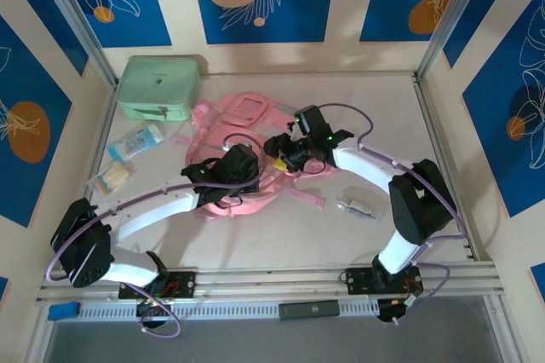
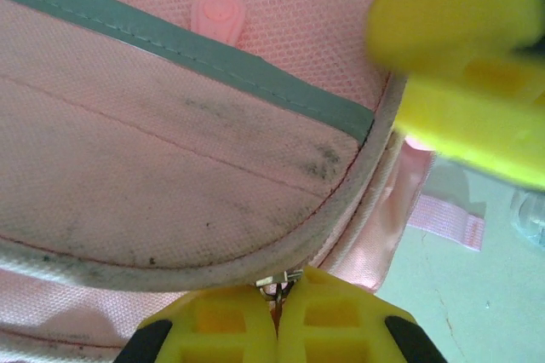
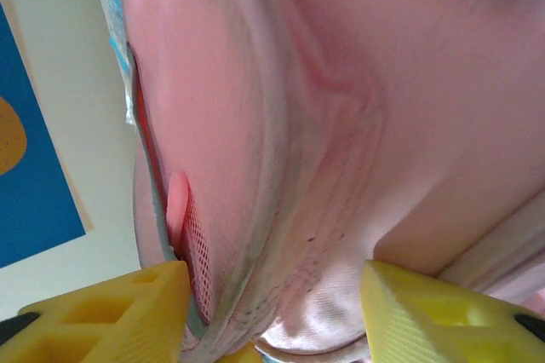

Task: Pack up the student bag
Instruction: Unzip the student bag at the top-center of the table.

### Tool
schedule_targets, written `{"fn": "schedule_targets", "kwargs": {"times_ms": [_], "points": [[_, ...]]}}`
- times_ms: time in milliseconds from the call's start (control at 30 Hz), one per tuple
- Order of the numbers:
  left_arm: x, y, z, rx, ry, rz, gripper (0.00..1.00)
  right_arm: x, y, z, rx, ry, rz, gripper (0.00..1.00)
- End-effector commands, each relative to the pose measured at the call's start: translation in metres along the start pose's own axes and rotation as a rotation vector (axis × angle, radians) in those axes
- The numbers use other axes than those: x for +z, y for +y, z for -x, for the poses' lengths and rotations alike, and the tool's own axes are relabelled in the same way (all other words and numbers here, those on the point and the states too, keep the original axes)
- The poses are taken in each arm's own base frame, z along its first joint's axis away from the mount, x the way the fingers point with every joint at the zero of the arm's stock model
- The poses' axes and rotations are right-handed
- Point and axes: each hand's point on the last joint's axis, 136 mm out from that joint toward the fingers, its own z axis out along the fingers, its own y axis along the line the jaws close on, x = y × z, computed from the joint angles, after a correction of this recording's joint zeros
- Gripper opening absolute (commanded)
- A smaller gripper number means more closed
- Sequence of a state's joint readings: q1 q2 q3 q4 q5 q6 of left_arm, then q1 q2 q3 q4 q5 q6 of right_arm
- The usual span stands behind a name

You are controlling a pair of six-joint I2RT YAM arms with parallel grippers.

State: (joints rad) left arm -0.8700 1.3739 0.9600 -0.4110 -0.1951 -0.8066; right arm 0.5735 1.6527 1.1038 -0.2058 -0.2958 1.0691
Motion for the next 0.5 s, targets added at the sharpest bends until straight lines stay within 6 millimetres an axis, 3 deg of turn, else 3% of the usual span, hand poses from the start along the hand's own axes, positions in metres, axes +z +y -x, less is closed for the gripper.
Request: {"fn": "schedule_targets", "kwargs": {"times_ms": [0, 33, 167, 267, 367, 467], "points": [[-0.004, -0.007, 0.003, -0.012, -0.007, -0.041, 0.00, 0.000, 0.021, 0.004, 0.045, -0.067, 0.057, 0.55], [-0.003, -0.007, 0.003, -0.012, -0.006, -0.043, 0.00, 0.003, 0.022, 0.006, 0.052, -0.076, 0.059, 0.53], [-0.002, -0.007, 0.002, -0.008, -0.004, -0.040, 0.00, 0.019, 0.027, 0.004, 0.048, -0.063, 0.046, 0.28], [-0.003, -0.002, 0.000, 0.008, 0.004, -0.019, 0.00, 0.014, 0.023, 0.004, 0.015, -0.106, -0.009, 0.10], [-0.007, 0.003, -0.009, 0.032, 0.049, -0.017, 0.00, 0.006, 0.020, 0.002, -0.024, -0.073, -0.011, 0.01], [-0.016, 0.017, -0.024, 0.057, 0.090, 0.010, 0.00, -0.010, 0.016, -0.001, -0.097, 0.006, 0.024, 0.00]]}}
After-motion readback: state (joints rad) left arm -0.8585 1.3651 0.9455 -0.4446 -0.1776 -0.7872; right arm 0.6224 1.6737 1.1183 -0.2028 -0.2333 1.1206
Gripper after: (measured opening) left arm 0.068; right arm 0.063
